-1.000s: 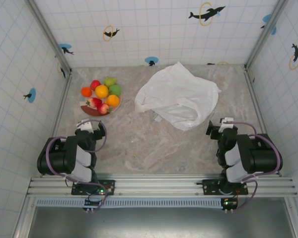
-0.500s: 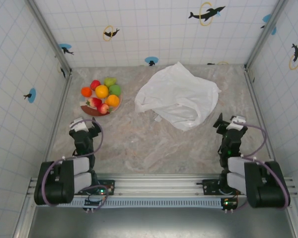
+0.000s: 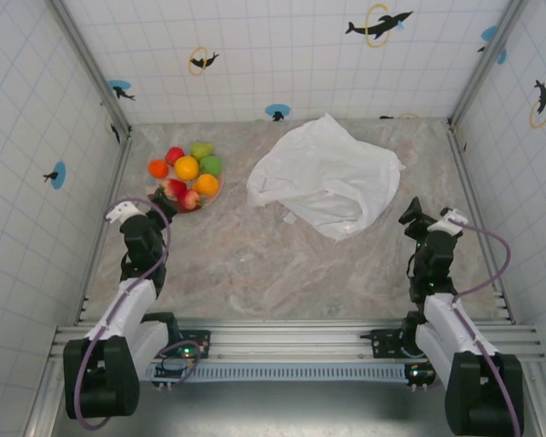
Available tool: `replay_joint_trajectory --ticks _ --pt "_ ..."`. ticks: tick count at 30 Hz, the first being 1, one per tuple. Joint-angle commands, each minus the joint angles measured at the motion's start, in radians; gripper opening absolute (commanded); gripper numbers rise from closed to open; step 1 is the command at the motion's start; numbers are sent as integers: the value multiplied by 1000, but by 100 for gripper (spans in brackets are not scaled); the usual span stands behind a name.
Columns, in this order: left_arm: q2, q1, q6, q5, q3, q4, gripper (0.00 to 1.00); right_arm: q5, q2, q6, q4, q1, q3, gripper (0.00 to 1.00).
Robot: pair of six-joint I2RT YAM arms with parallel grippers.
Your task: Place the fruits into the plastic bag
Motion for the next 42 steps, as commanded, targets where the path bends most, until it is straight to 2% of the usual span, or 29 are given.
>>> replay_joint_trajectory --ticks 1,8,12,23,28,31,36,42 --pt "-26 4 -123 109 45 -144 98 -87 7 -20 -57 52 71 99" --pt "-16 -14 -191 320 114 -212 98 -88 54 -195 -101 224 147 99" --pt "14 -76 -160 369 145 -225 98 -85 107 -307 -143 322 201 99" --pt "159 -333 -4 337 270 -294 98 -115 312 -499 -361 477 382 100" --pt "248 -429 49 315 329 -328 97 -69 445 -604 -501 549 493 100" --pt "293 -486 66 302 352 -337 97 18 532 -666 -546 600 551 100" --pt "349 -519 55 284 360 -336 96 170 689 -728 -613 635 678 98" --pt "362 -525 55 263 350 -349 95 215 853 -803 -671 606 849 96"
